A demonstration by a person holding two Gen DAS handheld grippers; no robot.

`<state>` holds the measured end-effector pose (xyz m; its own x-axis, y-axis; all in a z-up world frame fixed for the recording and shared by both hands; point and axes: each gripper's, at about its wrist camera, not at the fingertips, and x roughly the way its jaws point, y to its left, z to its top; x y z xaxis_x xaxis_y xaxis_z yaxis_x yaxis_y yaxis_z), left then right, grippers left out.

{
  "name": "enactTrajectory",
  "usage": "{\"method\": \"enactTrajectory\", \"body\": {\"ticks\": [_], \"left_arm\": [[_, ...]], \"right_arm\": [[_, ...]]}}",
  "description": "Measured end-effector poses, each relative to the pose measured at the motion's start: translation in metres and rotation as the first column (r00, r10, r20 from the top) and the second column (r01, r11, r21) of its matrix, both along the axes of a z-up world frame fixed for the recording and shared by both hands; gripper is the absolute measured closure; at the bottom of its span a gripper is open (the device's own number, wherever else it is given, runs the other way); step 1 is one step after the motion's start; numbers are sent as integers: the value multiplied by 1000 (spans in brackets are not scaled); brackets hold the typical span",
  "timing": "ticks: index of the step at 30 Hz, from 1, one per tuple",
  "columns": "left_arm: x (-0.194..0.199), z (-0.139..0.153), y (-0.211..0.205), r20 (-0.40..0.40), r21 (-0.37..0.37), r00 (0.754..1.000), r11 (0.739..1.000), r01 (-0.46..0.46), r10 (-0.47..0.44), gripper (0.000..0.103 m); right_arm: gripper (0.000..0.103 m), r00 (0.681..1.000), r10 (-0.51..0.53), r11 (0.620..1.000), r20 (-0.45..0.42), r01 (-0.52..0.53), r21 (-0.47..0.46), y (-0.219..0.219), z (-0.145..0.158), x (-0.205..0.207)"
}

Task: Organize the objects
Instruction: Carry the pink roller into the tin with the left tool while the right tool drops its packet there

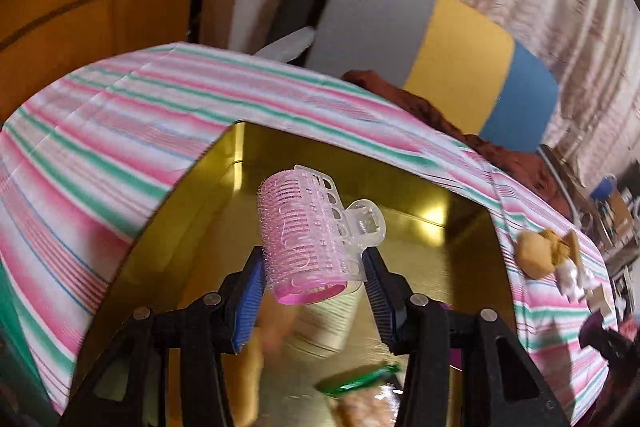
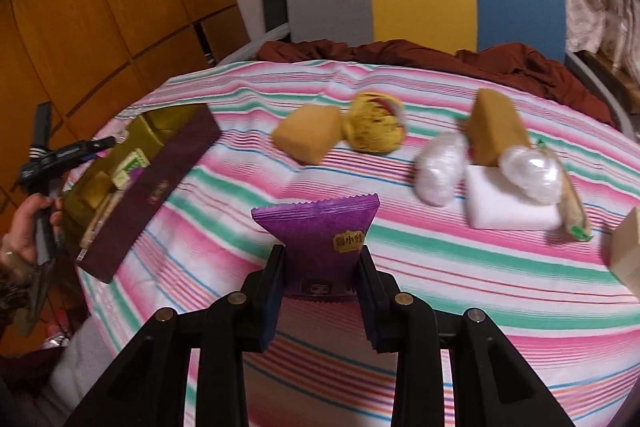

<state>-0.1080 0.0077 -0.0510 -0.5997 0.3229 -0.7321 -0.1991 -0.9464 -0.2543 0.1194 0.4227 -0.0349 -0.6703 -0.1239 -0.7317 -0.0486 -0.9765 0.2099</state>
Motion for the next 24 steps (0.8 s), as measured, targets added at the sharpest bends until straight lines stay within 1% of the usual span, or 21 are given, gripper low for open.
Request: {"method": "enactTrajectory", "body": {"ticks": [3, 5, 9, 12, 16, 18, 24], "left_arm": [[-9, -7, -8, 52, -9, 999, 1000, -16, 17, 54], [-14, -13, -11, 86, -2, 996, 1000, -26, 26, 54], [-21, -18, -12, 105, -25, 993, 999, -46, 48, 54], [-22, -19, -12, 105, -32, 993, 998, -54, 57, 52], [-21, -17, -16, 96, -1, 993, 998, -67, 67, 51], [-15, -13, -21, 80, 29, 994, 996, -78, 76, 51], [14, 4, -29, 0, 68, 995, 993, -95, 96, 51]], "right_arm": [[69, 1000, 21, 999, -11, -21, -30, -16, 6, -6], [69, 999, 43, 998, -26, -44, -44, -30, 11, -10], [69, 993, 103, 992, -58, -107, -67, -62, 23, -20], [69, 983, 164, 984, -81, -169, -65, -92, 32, -28], [69, 970, 224, 971, -97, -230, -58, -125, 40, -42], [69, 965, 244, 966, -101, -251, -59, -139, 43, -49], [69, 957, 280, 957, -79, -285, -52, -177, 43, -84]]}}
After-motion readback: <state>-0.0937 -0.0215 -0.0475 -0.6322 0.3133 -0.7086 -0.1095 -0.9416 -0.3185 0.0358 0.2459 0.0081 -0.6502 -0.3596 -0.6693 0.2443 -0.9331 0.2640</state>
